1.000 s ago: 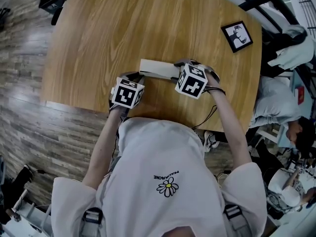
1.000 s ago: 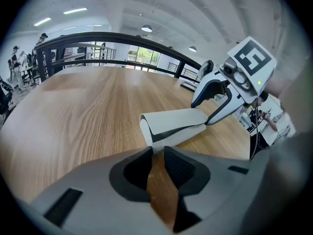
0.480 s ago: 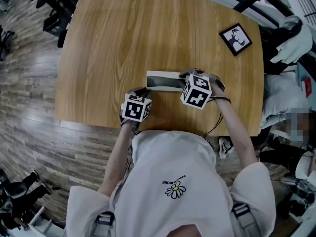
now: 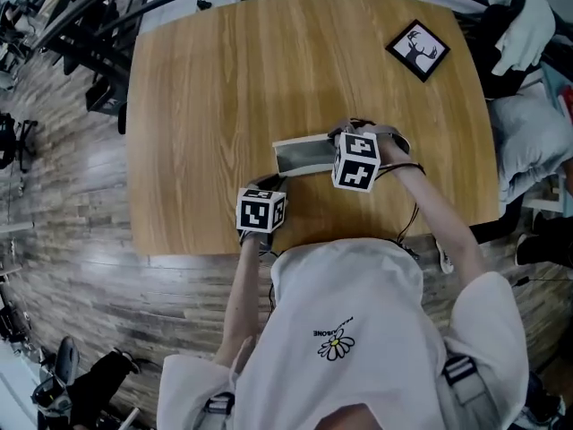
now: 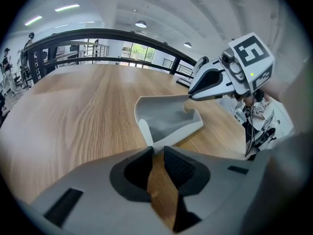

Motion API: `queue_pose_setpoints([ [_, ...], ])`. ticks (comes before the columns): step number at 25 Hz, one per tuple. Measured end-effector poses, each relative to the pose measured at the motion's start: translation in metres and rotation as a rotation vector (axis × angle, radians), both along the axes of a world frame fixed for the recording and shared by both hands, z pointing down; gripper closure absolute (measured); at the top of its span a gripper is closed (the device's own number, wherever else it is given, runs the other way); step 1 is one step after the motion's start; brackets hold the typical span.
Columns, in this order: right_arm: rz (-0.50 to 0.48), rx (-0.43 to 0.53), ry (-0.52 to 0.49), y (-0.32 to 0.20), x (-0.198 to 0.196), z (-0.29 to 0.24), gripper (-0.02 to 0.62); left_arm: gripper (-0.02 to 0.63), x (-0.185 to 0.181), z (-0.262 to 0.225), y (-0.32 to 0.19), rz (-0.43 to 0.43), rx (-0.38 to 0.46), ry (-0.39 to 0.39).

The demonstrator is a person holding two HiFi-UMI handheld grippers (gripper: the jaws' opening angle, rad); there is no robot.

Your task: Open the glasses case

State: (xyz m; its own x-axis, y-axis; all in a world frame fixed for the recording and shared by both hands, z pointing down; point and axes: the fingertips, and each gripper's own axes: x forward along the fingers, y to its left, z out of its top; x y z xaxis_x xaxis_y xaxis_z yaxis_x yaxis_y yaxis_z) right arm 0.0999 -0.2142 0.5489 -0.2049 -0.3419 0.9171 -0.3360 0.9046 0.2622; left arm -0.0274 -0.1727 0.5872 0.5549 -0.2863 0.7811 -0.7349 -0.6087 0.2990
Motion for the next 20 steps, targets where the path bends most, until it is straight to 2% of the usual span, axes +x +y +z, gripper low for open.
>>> queue_pose_setpoints([
  [4, 0.020, -0.010, -0.027, 0.000, 0.002, 0.000, 0.565, 0.515, 0.002, 0.000, 0.000, 0.000, 0.002, -0.003],
  [6, 0.060, -0.027, -0.066, 0.001, 0.002, -0.002, 0.560, 0.509, 0.003, 0.000, 0.001, 0.000, 0.006, -0.010],
  [8, 0.121, -0.063, -0.127, 0.002, 0.001, -0.004, 0.546, 0.509, 0.002, -0.003, 0.001, -0.010, -0.007, -0.012],
  [10, 0.179, -0.088, -0.207, 0.002, 0.000, -0.015, 0.483, 0.511, 0.003, -0.016, -0.003, -0.030, -0.005, 0.009],
  [11, 0.204, -0.080, -0.249, -0.001, 0.000, -0.025, 0.478, 0.511, 0.004, -0.027, -0.009, -0.040, 0.011, 0.028],
  [14, 0.281, 0.012, -0.392, -0.018, 0.000, -0.071, 0.479, 0.512, 0.013, -0.072, -0.031, -0.044, 0.097, 0.087],
  [16, 0.332, 0.111, -0.517, -0.031, 0.000, -0.111, 0.480, 0.511, 0.022, -0.109, -0.049, -0.040, 0.190, 0.122],
  [18, 0.391, 0.221, -0.677, -0.040, 0.003, -0.156, 0.502, 0.515, 0.036, -0.153, -0.066, -0.051, 0.301, 0.175],
  [20, 0.464, 0.322, -0.893, -0.044, 0.006, -0.205, 0.527, 0.525, 0.048, -0.198, -0.080, -0.082, 0.417, 0.244],
])
